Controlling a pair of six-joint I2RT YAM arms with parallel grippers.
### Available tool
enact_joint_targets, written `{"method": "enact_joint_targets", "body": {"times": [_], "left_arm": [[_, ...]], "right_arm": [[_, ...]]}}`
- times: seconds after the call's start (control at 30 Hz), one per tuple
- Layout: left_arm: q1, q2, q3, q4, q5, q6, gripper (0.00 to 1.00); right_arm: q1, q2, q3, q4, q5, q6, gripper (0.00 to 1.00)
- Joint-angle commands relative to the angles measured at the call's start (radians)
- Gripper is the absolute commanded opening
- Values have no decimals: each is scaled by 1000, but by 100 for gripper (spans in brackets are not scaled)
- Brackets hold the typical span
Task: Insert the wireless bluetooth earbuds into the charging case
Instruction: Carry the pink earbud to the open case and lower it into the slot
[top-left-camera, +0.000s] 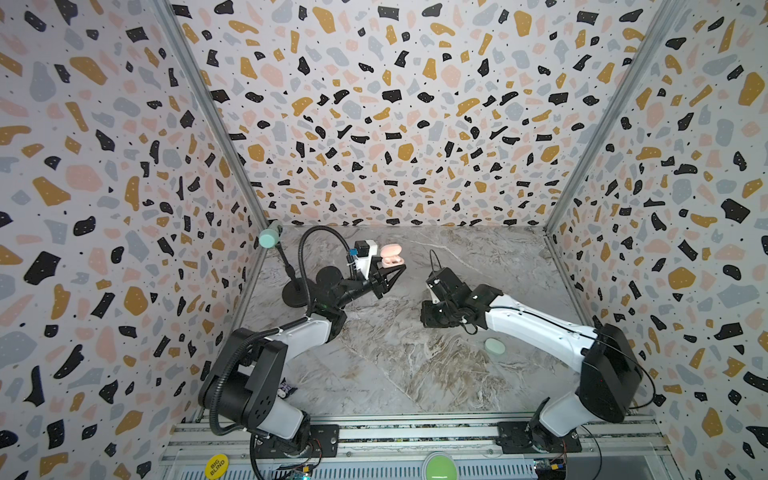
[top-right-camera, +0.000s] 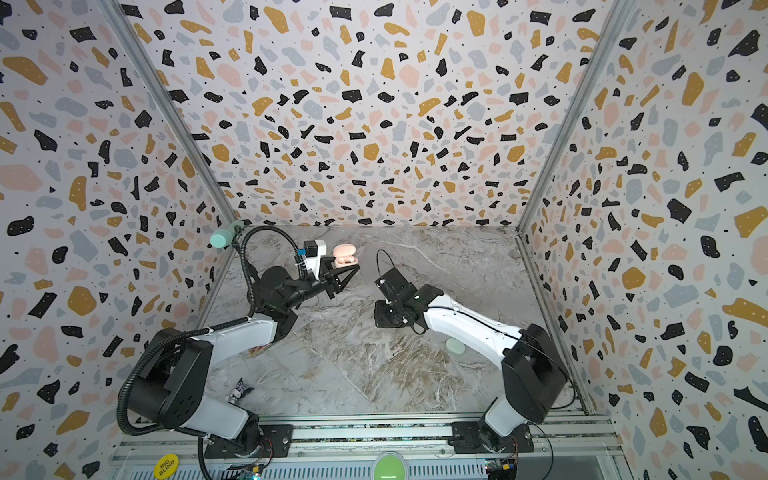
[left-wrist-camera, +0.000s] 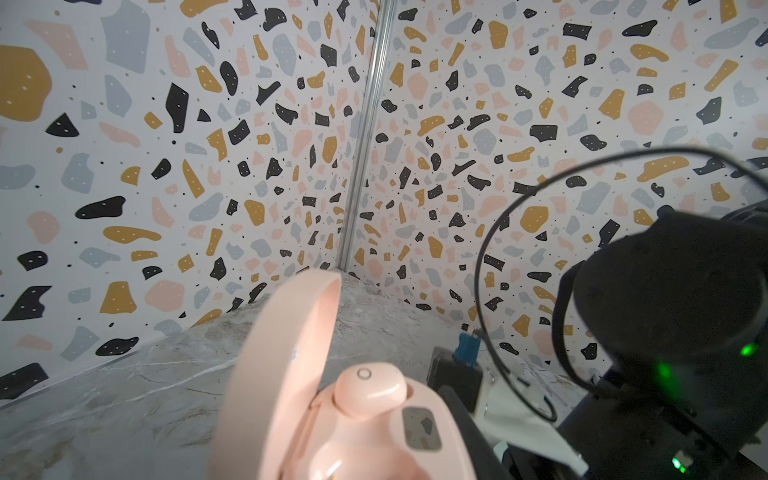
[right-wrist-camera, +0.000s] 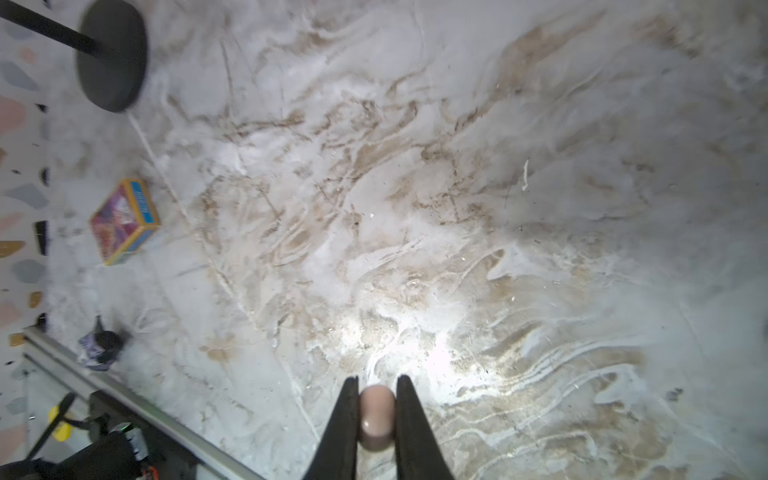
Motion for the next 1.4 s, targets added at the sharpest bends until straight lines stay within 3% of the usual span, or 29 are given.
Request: {"method": "enact_joint_targets", "body": {"times": [0.0,0.33,0.87,1.37], "left_arm": [[-16,9,11,79,16,-2,7],[-76,8,23,84,30,-1,7],[-205,13,55,56,-13,66,8],[-253,-13,64,36,-34,101,8]], "right_arm": [[-26,-108,-21,56,-41,22,13],[-95,-286,64,119,-127,12,13],[-98,-305,59,362,-266,101,13],[-98,-308,6,417,-281,129,14]]}}
